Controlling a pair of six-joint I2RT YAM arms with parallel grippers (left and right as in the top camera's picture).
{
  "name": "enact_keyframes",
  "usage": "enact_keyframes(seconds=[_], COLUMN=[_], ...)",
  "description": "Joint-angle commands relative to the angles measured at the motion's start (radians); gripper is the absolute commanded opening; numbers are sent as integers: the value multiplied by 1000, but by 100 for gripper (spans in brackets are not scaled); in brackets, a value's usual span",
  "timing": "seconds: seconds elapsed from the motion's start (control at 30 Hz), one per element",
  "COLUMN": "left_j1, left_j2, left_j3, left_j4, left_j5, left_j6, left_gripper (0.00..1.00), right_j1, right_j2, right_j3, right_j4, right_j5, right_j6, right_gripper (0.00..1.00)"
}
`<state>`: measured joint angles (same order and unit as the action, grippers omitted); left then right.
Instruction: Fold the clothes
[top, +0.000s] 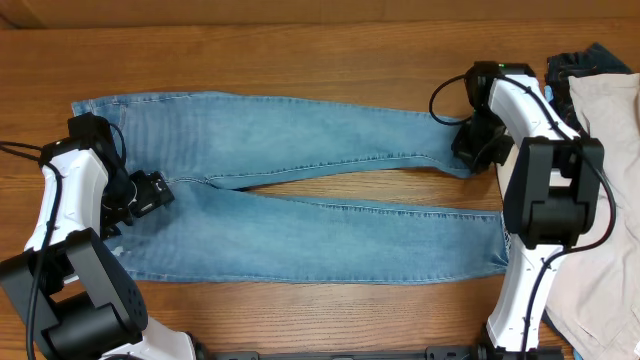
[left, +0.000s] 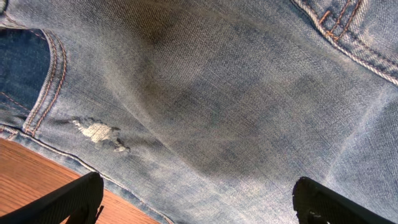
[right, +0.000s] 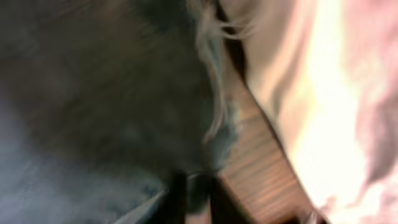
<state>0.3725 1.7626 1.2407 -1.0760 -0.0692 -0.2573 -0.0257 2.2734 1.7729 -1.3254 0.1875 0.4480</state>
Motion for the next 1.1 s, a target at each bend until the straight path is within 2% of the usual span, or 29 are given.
enact_keyframes(seconds=[0.0, 0.03, 0.1, 0.33, 0.57, 0.73, 0.83, 1.07], left_j1=[-11, -11, -11, -11, 54, 100, 98, 140], left_j2=[-29, -29, -29, -29, -29, -29, -28, -24], left_j3=[18, 18, 18, 18, 2, -105, -187, -242], left_j4=[4, 3, -1, -69, -129, 59, 181, 268], left_j5=[-25, -31, -39, -51, -148, -80, -5, -144], left_j6=[18, 18, 18, 14, -142, -154, -113, -142], left_gripper=[100, 100, 100, 100, 100, 96, 93, 91], right_j1=[-10, -15, -26, -53, -53, -53, -53, -53], right_j2=[-156, -187, -237, -386, -447, -447, -447, -447], right_j3=[61, 74, 91, 98, 98, 98, 98, 98], right_j4=[9, 9, 9, -65, -148, -151, -151, -170], right_j5=[-4, 4, 9, 3, -5, -5, -6, -9], right_j6=[-11, -11, -11, -78, -112, -112, -112, -112], right_gripper=[37, 44, 50, 51, 51, 51, 51, 51])
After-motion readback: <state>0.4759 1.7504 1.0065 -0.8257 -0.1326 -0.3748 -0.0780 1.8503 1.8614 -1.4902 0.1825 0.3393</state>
